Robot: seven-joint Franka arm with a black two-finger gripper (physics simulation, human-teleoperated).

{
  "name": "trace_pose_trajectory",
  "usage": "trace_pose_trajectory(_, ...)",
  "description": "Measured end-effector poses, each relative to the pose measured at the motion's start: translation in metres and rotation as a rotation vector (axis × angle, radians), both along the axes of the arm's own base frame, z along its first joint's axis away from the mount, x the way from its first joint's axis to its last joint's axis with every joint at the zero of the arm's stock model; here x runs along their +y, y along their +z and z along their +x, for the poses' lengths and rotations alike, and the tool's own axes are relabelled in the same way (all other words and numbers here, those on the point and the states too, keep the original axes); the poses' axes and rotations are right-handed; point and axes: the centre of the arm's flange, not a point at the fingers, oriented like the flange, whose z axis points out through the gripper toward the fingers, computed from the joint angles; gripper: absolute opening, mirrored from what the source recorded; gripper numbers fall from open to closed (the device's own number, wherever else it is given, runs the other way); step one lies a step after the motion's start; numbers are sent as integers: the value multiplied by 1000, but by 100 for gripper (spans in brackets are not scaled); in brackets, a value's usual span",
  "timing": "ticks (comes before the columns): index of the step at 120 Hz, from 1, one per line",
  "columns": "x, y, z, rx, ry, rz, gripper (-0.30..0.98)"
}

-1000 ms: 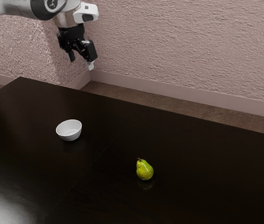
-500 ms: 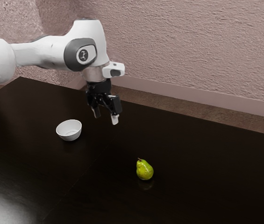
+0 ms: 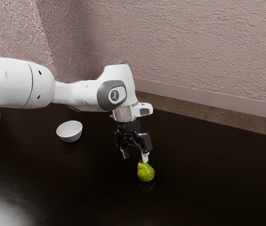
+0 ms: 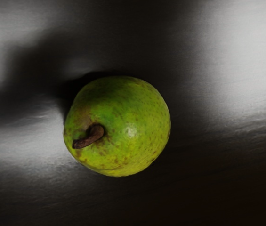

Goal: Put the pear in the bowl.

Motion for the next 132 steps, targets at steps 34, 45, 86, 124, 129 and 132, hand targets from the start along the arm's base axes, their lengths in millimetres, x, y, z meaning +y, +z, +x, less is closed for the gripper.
trace_pose_trajectory(34,-7,-45,14,7,31,-5,69)
trace_pose_trajectory(45,-8,-58,21,9,37,-3,69)
trace_pose_trajectory(86,-7,-82,31,4,58,2,63)
trace_pose_trajectory(124,-13,-91,30,14,55,-2,50)
trace_pose_trajectory(129,-13,-90,30,14,55,-2,47)
trace_pose_trajectory(132,-13,-89,30,14,55,-2,45)
